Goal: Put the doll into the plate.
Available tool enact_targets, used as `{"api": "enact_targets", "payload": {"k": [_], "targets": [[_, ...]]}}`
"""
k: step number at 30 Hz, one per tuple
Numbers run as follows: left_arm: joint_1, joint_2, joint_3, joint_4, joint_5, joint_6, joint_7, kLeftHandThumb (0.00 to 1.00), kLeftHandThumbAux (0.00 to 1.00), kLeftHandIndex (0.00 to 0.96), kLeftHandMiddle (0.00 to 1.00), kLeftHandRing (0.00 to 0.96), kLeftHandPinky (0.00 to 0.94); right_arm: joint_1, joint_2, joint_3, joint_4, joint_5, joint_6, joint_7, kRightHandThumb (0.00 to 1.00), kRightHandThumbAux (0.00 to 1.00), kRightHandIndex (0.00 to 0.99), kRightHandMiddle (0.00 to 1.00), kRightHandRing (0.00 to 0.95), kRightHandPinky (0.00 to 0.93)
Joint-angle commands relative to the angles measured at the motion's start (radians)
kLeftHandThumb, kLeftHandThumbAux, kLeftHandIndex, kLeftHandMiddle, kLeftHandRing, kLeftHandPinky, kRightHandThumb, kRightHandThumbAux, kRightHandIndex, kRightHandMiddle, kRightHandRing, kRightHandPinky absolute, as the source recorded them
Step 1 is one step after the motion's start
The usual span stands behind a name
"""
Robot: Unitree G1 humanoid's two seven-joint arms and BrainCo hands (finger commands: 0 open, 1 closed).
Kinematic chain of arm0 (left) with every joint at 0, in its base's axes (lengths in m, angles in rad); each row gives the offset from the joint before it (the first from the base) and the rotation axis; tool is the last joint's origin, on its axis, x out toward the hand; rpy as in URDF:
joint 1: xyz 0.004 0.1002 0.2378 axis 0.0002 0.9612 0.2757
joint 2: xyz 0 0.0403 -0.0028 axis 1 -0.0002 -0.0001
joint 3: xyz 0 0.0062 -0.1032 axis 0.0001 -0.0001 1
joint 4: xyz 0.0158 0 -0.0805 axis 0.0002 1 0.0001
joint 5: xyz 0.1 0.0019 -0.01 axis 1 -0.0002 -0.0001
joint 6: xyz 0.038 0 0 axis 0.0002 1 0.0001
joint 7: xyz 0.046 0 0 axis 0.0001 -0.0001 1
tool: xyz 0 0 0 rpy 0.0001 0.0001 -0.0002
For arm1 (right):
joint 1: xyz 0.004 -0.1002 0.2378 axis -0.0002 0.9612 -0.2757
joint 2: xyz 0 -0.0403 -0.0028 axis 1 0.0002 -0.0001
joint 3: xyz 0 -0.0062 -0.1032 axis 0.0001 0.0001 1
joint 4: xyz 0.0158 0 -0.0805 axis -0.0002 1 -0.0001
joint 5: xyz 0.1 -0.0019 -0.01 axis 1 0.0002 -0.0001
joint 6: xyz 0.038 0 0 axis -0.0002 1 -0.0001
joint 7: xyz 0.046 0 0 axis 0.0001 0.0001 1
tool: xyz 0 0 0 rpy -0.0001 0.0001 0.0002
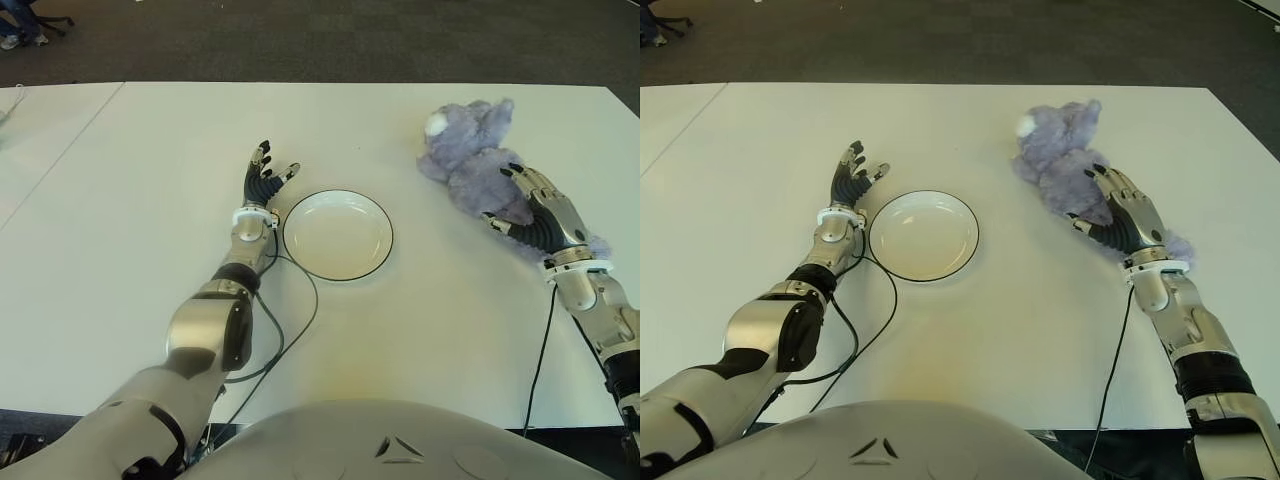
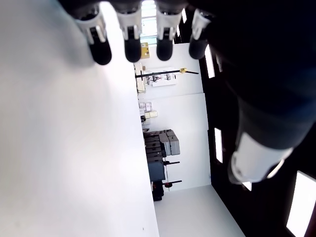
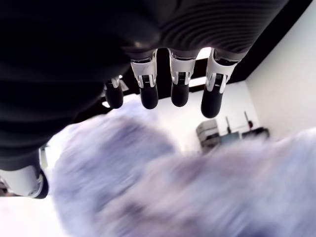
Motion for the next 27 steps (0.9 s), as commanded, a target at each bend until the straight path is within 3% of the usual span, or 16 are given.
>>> {"api": "enact_targets", "payload": {"k": [1, 12, 17, 27], "targets": [[0.171, -0.042, -0.024, 0.116, 0.023, 0.116, -0.010, 0.102, 0.714, 0.051, 0.074, 0.082, 0.117, 0.035, 0.012, -0.028, -0.043, -0.022, 0.018, 0.010, 0.400, 0.489, 0.043, 0.006, 0.061, 0.159], [0.169, -0.044, -0.031, 0.115, 0.027, 0.121, -0.008, 0.087, 0.724, 0.053, 0.071, 0.072, 0.099, 0.107, 0.029, -0.009, -0.100, -0.046, 0.013, 0.069, 0.402, 0.504, 0.020, 0.000, 0.067, 0.234], [0.168, -0.045, -0.033, 0.115, 0.026, 0.120, -0.008, 0.076, 0.734, 0.058, 0.078, 0.077, 0.105, 0.093, 0.044, 0.011, -0.055, -0.065, 0.008, 0.073, 0.371, 0.511, 0.013, 0.000, 0.062, 0.200], [0.167, -0.048, -0.036, 0.116, 0.021, 0.119, -0.005, 0.079, 0.707, 0.057, 0.074, 0.077, 0.110, 0.030, 0.066, 0.041, 0.026, -0.078, -0.019, 0.058, 0.388, 0.513, 0.002, 0.000, 0.052, 0.219]]}}
